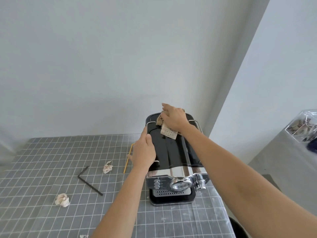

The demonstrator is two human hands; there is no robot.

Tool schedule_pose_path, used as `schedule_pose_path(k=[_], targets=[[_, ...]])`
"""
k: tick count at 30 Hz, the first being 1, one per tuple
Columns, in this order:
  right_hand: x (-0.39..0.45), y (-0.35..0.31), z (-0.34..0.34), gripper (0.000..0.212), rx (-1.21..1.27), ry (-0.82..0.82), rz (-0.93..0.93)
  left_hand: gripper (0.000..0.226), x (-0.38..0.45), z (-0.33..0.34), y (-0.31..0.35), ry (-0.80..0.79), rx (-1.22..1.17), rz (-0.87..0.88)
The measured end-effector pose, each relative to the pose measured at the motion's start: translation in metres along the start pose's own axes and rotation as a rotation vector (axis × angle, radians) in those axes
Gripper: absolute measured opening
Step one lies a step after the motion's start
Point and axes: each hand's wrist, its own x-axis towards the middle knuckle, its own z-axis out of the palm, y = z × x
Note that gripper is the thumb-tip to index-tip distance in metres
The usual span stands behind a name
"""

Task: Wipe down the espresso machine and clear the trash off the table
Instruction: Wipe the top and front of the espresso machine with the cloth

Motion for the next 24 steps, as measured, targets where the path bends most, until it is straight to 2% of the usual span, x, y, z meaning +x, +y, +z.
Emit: schedule_pose_path(k=[3, 5, 8, 11, 18, 21, 24], targets=[[-0.02, 0.009, 0.004, 0.043, 0.119, 0.025, -0.089, 0.048, 0.0, 0.001, -0.004, 0.002, 0.003, -0.009], [-0.024, 0.015, 0.004, 0.041, 0.128, 0.06, -0.07, 0.049, 0.001, 0.002, -0.003, -0.004, -0.003, 0.009], [-0.014, 0.006, 0.013, 0.041, -0.058, 0.157, 0.061, 0.05, 0.001, 0.003, -0.002, -0.01, -0.033, 0.008], [-0.029, -0.002, 0.025, 0.045, -0.202, 0.152, 0.056, 0.052, 0.002, 0.004, -0.006, 0.005, -0.051, -0.016], [-0.176, -0.018, 0.031, 0.066, -0.258, 0.053, 0.115, 0.048, 0.004, 0.002, -0.006, 0.009, -0.058, -0.01], [-0.165, -0.021, 0.029, 0.064, -0.293, 0.045, 0.177, 0.048, 0.004, 0.002, -0.007, -0.021, -0.076, 0.021], [-0.106, -0.01, 0.022, 0.064, -0.298, 0.04, 0.118, 0.054, 0.005, 0.0, -0.007, -0.056, -0.084, 0.038]])
